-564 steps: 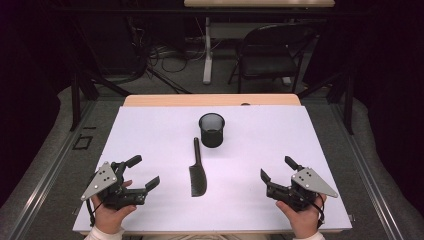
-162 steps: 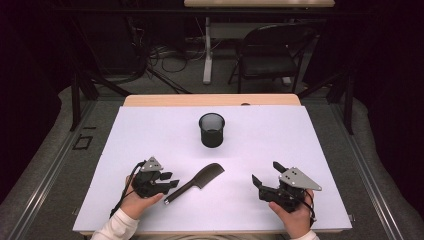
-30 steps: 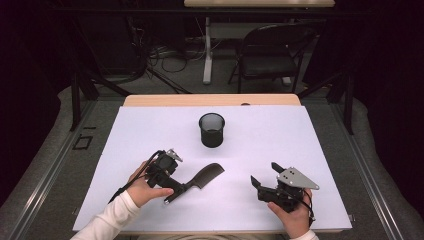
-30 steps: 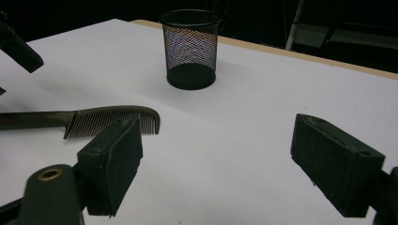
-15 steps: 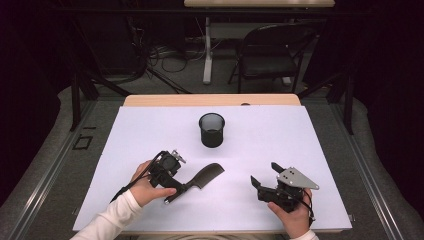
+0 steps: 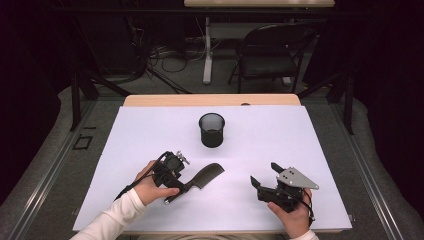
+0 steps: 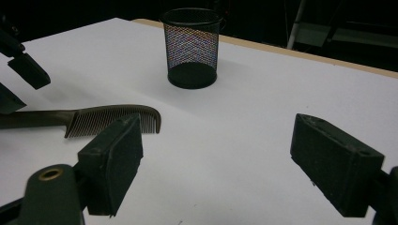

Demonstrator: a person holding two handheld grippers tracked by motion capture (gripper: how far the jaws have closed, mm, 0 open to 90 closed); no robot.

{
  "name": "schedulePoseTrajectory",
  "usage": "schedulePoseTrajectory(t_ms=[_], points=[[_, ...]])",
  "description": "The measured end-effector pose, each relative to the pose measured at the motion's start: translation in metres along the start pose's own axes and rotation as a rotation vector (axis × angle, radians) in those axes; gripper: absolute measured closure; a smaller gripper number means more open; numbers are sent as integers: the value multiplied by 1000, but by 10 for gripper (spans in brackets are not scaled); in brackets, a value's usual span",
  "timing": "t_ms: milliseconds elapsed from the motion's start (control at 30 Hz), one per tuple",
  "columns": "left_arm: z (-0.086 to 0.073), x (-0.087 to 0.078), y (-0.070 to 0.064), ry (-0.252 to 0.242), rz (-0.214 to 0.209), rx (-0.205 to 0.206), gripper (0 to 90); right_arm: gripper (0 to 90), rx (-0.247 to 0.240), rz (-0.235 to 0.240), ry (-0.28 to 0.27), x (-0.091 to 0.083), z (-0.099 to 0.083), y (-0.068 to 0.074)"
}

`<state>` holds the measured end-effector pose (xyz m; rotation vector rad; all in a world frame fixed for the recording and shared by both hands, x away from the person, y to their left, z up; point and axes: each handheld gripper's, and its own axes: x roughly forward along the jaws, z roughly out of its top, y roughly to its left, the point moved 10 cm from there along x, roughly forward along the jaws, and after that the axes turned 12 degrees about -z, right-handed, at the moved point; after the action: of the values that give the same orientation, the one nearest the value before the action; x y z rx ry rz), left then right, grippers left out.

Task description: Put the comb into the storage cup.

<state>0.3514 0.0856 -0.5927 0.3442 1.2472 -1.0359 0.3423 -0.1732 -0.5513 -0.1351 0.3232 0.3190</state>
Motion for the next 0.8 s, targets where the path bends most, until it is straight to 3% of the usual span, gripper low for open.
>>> schedulePoseTrajectory(t_ms=[333,800], points=[[-3,8,2,58,15,3,502,170,-1,0,7,0,-1,0],[-8,18,3,102,31,14,624,172,-3,1,7,0,-1,0]])
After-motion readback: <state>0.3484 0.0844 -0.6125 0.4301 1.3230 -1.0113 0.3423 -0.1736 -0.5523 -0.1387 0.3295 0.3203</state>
